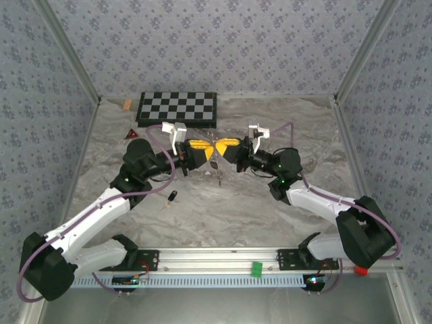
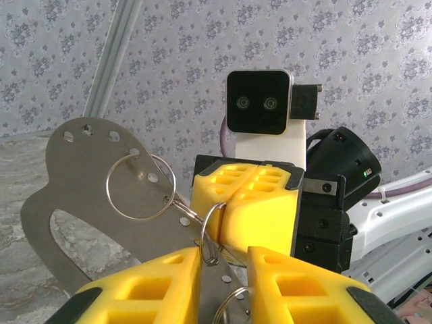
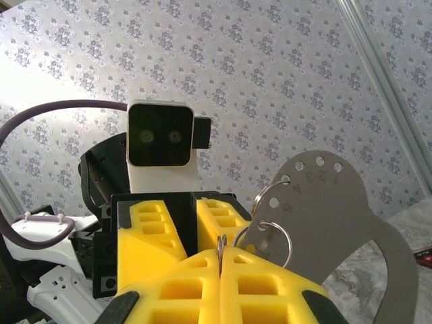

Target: Put the keys on the keyring

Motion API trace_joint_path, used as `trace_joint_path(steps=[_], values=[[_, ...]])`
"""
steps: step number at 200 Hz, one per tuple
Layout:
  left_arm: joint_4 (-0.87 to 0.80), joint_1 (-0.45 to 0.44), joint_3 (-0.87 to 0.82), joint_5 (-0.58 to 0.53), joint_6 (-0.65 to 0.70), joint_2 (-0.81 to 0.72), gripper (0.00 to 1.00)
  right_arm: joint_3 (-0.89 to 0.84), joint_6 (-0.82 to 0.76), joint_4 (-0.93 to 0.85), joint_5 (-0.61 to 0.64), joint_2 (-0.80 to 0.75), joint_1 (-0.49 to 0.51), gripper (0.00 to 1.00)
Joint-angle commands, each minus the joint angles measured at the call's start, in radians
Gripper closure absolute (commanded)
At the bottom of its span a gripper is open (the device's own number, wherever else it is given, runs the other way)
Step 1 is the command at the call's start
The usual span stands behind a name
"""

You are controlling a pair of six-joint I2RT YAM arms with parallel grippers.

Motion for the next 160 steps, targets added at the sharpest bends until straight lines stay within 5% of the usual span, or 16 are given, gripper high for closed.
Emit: trace_joint_path(steps=[1,71,160], values=[[-0.007,-0.011,0.045,-0.022,0.023,-0.012,0.72,0.017,0.018,0.044,-0.011,0.004,0.017,1.0],[0.007,0.003,0.014,-0.069,-0.001,-0.034,0.65,0.013,0.032,0.07,0.01,0.008,0.01,1.0],[0.04,-0.025,0.033,-0.004,0.006,0.002,0.77,0.019,0.049,0.092,0.014,0.028,0.012,1.0]])
